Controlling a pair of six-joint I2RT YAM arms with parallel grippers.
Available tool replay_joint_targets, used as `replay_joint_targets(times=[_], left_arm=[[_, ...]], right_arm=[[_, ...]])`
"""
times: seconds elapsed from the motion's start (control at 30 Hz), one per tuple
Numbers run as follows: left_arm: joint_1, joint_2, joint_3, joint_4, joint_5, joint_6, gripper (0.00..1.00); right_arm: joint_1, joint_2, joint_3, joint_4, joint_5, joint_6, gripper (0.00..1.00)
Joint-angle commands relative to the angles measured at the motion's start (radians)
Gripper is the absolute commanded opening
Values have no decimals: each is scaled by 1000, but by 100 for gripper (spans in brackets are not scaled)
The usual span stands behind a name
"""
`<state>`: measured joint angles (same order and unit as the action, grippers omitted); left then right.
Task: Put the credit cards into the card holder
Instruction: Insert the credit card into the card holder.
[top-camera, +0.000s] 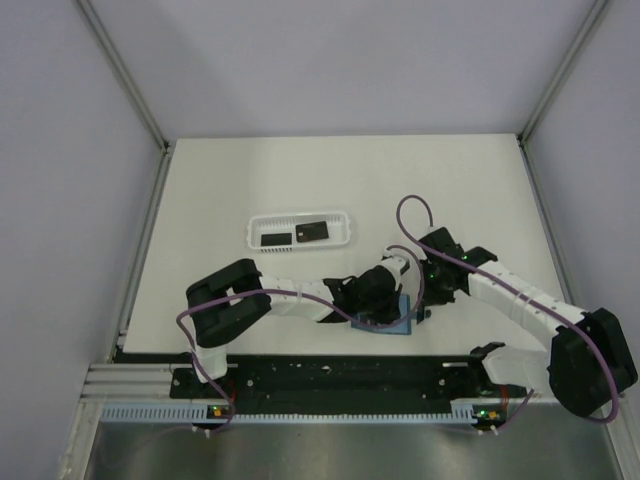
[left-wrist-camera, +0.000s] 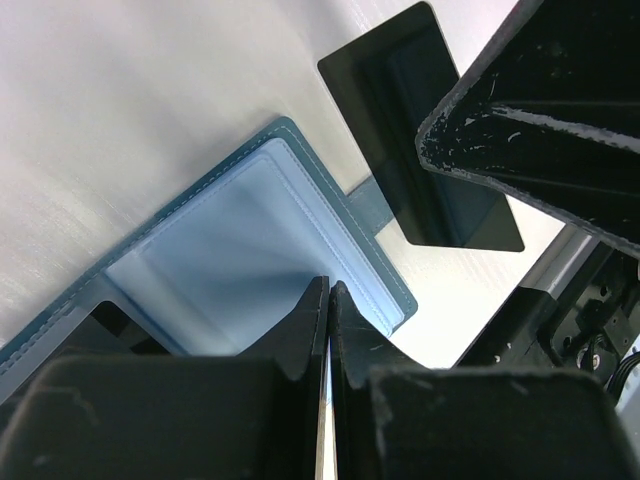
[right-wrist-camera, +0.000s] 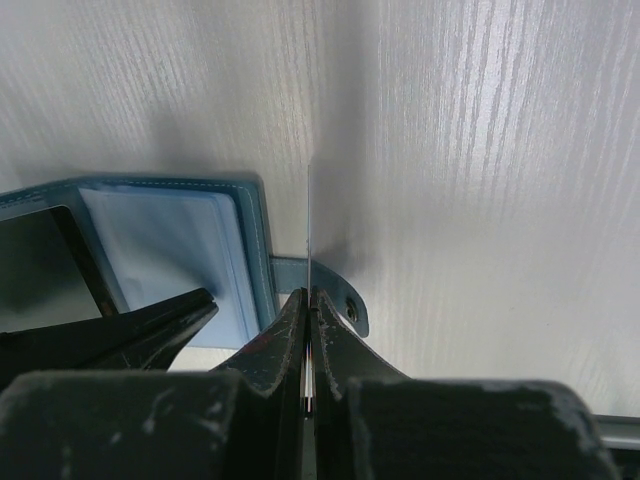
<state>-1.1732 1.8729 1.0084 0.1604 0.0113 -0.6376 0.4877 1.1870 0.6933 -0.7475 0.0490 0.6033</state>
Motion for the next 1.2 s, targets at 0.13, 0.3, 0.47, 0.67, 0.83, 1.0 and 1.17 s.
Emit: replay_joint_targets(times=[0.13,0.3,0.47,0.67,0.83,1.0,1.17], left_arm=[[-3,3,-5,-131,-73,1,0],[-3,0,-16,-208,-108,0,0],[-3,-17,-43,-243,-137,-11,0],[-2,-46,-102,-272,-175,-28,0],[-2,-69,-155,-272,-189,-48,0],[-2,-70,-177,-260,-185,-54,0],[-2,-72,-179,-259,-183,-59,0]], right_arm=[[-12,39,3,-1,26,1,0],[-11,66,5,-6,35,-2,0],[-12,69,6,-10,41,0,0],[-12,68,5,-10,43,1,0],[-12,69,5,-13,41,3,0],[-12,56,6,-15,51,6,0],[-12,-71,17,-15,58,7,0]])
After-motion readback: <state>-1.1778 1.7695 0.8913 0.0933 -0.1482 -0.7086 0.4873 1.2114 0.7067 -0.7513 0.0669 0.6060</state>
